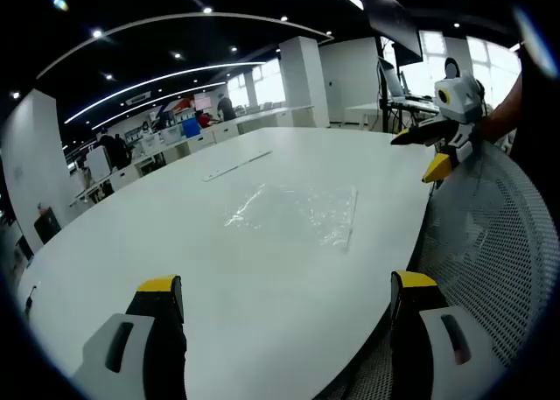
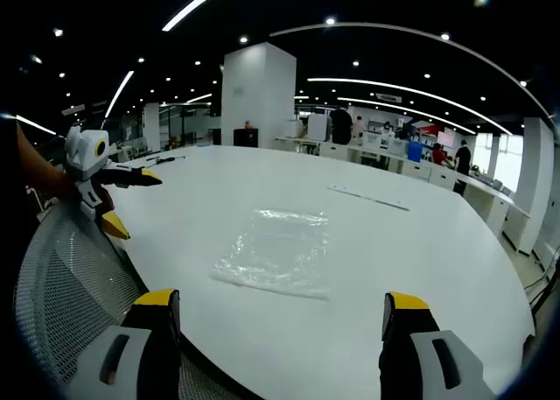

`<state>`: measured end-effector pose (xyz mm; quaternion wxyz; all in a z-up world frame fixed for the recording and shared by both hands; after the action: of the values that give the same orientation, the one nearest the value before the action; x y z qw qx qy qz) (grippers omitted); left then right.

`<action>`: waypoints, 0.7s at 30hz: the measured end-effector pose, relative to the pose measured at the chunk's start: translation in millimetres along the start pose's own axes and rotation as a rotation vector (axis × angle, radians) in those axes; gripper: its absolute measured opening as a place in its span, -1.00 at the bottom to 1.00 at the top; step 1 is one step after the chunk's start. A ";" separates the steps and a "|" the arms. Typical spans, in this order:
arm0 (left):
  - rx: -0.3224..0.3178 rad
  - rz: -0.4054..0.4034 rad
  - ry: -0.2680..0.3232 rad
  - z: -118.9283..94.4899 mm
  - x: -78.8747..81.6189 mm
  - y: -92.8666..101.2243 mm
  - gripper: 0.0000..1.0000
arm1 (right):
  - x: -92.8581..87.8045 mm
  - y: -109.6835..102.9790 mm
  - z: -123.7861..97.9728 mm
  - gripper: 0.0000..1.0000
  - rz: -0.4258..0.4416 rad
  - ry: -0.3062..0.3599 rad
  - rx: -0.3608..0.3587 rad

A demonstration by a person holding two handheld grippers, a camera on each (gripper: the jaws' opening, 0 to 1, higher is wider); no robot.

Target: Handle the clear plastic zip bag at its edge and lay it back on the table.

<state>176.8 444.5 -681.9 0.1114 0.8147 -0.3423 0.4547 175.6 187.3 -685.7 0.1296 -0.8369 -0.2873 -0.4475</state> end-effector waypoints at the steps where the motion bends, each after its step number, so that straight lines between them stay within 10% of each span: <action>1: 0.000 0.000 0.000 -0.1 0.1 0.1 0.98 | 0.1 -0.1 0.0 0.93 0.000 0.000 0.000; 21: -0.015 0.012 -0.013 1.8 -2.5 2.5 0.98 | -0.5 -0.7 0.2 0.91 -0.002 -0.009 -0.001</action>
<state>175.5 442.9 -685.2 0.1123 0.8146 -0.3513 0.4477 175.1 187.7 -686.3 0.1275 -0.8385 -0.2888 -0.4440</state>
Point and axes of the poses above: the point that each gripper's makers call its tool centre point, and the gripper's own axes: z roughly forward along the fingers, y roughly to its right, x roughly out of its top, the point moved 1 cm from there along -z, roughly backward along the fingers, and after that the axes turned 8 degrees about -y, right-handed, at the moved point
